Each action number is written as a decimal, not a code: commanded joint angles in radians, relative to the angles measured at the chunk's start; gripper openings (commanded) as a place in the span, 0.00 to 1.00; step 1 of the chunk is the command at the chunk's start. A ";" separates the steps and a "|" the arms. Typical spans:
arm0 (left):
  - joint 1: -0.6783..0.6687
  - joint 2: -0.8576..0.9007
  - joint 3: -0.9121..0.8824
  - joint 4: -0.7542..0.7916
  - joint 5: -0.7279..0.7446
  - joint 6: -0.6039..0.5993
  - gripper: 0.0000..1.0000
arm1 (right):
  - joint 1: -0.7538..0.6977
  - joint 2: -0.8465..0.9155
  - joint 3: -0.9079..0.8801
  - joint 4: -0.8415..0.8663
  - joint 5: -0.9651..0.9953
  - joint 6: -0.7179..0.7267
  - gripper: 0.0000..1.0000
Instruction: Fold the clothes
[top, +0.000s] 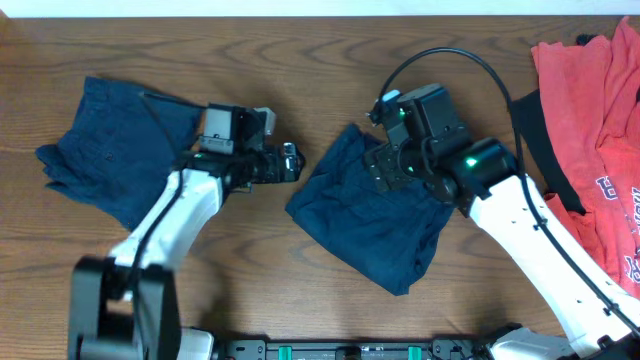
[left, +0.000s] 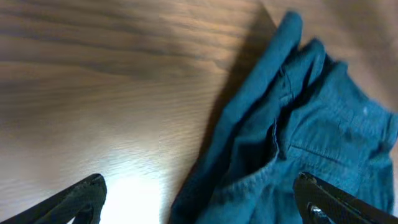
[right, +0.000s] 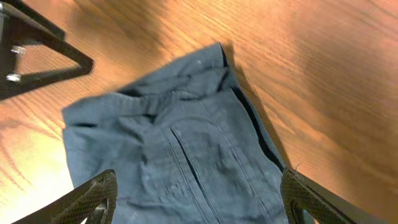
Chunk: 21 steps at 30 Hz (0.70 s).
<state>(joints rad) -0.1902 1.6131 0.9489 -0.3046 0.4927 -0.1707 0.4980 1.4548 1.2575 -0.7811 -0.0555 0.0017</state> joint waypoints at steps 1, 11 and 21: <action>-0.034 0.105 0.011 0.063 0.137 0.113 0.98 | -0.007 -0.002 0.004 -0.034 0.022 0.036 0.83; -0.190 0.281 0.011 0.124 0.143 0.129 0.98 | -0.007 -0.001 0.002 -0.067 0.022 0.044 0.84; -0.169 0.226 0.026 0.097 0.065 0.108 0.06 | -0.007 -0.002 0.002 -0.109 0.048 0.055 0.86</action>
<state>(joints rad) -0.3965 1.8828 0.9707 -0.1860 0.6407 -0.0517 0.4957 1.4555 1.2572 -0.8833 -0.0360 0.0345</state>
